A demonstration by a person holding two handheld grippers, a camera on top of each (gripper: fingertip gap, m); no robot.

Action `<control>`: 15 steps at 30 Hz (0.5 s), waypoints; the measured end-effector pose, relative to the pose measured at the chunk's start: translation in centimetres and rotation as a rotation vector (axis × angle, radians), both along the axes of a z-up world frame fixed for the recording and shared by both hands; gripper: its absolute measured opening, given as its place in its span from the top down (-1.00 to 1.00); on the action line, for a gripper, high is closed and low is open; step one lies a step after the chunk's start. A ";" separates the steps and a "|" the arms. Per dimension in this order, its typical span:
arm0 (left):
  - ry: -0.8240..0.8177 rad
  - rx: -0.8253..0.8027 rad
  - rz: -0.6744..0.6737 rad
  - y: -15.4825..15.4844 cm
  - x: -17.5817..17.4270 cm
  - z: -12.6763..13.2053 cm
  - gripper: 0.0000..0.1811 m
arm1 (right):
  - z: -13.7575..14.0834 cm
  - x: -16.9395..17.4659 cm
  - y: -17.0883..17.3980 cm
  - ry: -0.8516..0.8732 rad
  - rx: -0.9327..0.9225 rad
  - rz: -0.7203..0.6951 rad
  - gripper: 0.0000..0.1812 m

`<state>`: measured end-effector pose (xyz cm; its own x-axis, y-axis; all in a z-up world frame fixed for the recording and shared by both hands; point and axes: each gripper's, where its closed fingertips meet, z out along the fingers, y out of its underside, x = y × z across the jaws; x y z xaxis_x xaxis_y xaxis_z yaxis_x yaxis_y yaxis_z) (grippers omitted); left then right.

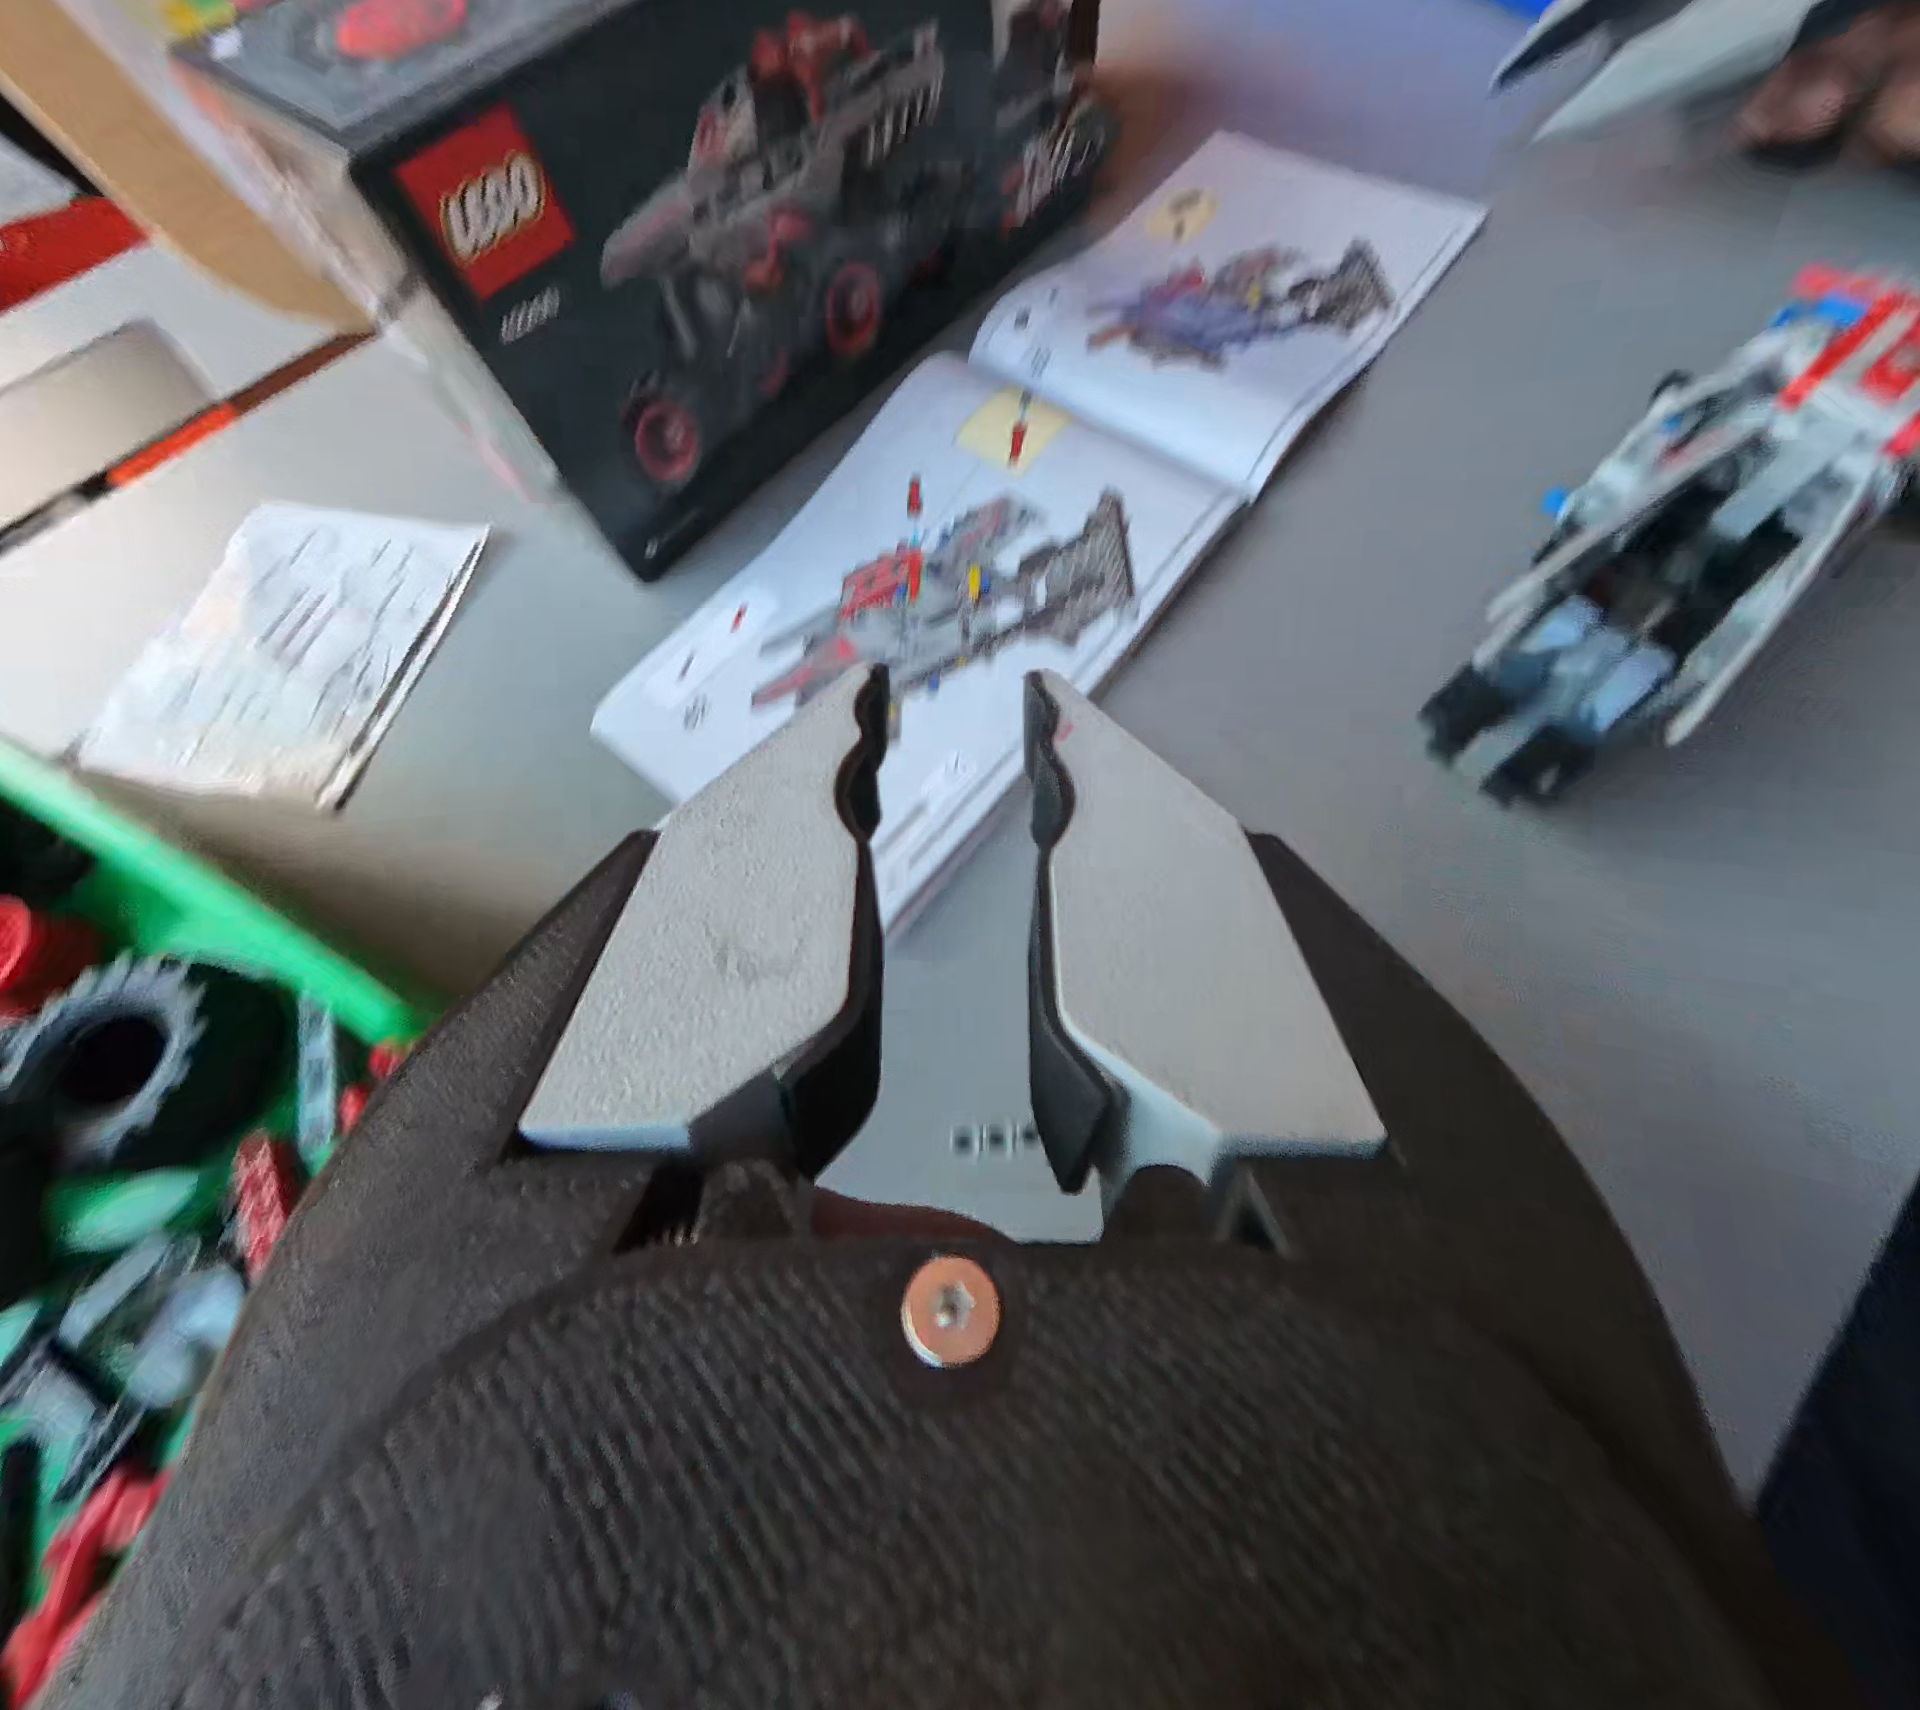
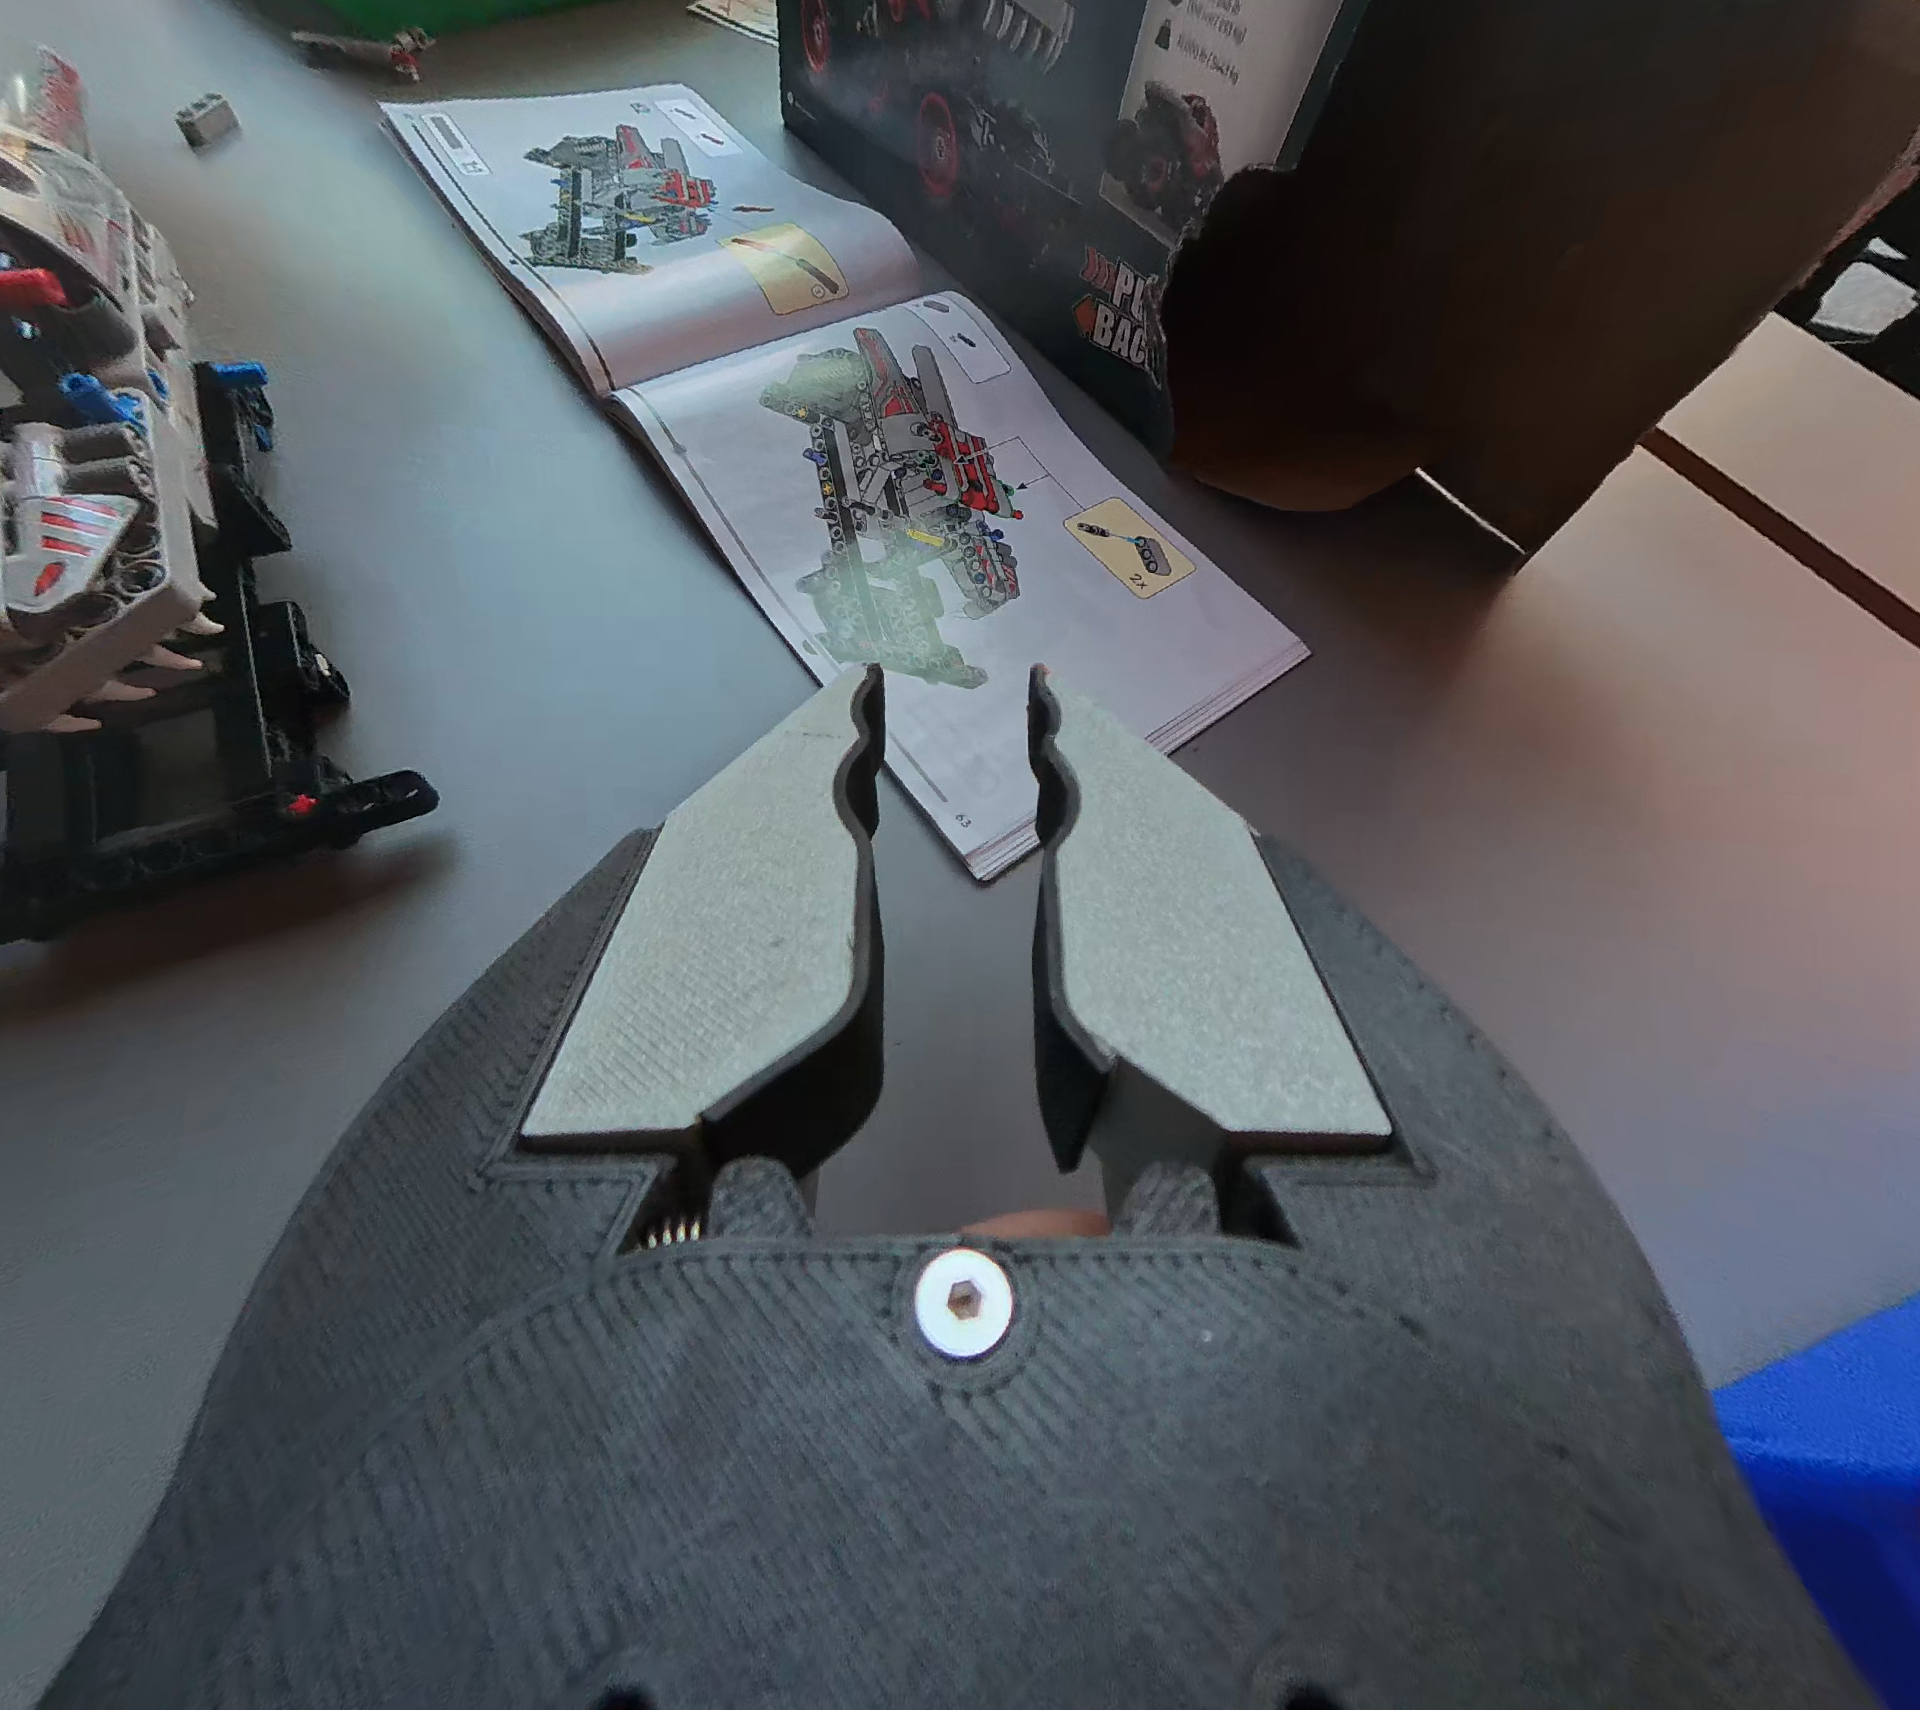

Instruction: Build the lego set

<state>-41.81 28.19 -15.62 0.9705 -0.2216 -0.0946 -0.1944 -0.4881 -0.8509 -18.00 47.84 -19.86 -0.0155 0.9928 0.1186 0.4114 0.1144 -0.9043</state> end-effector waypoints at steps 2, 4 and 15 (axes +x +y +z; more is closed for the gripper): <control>0.005 -0.090 0.016 -2.5 -0.6 -1.3 0.74 | 0.5 0.0 -0.4 0.020 -0.011 0.014 0.72; -0.004 -0.141 0.047 -4.3 -1.3 -2.4 0.73 | 1.1 0.0 -0.9 0.041 -0.024 0.030 0.72; -0.079 -0.149 0.219 -7.4 -3.9 -4.8 0.72 | 2.6 -0.1 -4.6 0.080 -0.030 0.165 0.61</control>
